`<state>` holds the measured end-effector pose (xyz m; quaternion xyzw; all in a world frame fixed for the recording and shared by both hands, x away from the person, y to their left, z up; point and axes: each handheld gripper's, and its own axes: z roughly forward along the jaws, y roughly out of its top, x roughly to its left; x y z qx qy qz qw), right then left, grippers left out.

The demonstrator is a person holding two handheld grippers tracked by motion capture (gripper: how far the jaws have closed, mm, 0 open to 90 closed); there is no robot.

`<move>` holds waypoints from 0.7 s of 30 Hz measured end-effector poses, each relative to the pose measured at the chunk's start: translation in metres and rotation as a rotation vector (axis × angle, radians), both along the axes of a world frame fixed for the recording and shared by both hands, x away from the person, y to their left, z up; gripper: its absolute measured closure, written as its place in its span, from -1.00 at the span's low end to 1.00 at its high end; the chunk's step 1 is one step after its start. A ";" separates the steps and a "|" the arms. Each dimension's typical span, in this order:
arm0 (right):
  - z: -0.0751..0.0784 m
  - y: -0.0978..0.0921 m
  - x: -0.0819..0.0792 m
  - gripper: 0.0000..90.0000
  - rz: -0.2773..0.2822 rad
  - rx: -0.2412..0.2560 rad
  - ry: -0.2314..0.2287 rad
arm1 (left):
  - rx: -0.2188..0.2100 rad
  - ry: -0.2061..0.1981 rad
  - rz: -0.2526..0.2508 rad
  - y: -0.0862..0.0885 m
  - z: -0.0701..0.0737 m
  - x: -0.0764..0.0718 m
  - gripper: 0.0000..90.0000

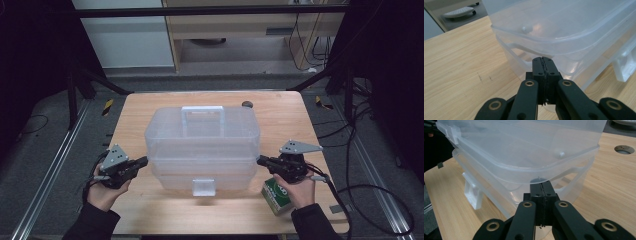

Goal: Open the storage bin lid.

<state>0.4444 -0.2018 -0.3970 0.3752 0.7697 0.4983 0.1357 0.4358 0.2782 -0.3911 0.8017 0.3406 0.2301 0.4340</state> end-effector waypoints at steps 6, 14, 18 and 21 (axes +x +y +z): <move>0.000 0.000 0.000 1.00 -0.001 0.002 0.001 | -0.022 0.004 -0.010 -0.001 0.000 0.000 0.98; 0.001 0.000 0.001 1.00 -0.002 0.010 0.002 | -0.036 -0.002 -0.011 -0.003 0.002 0.001 0.98; 0.002 0.000 0.001 1.00 -0.005 0.013 -0.002 | -0.042 -0.005 -0.009 -0.003 0.003 0.001 0.98; 0.004 -0.001 0.002 1.00 -0.005 0.023 -0.001 | -0.044 -0.009 -0.003 -0.004 0.005 0.001 0.98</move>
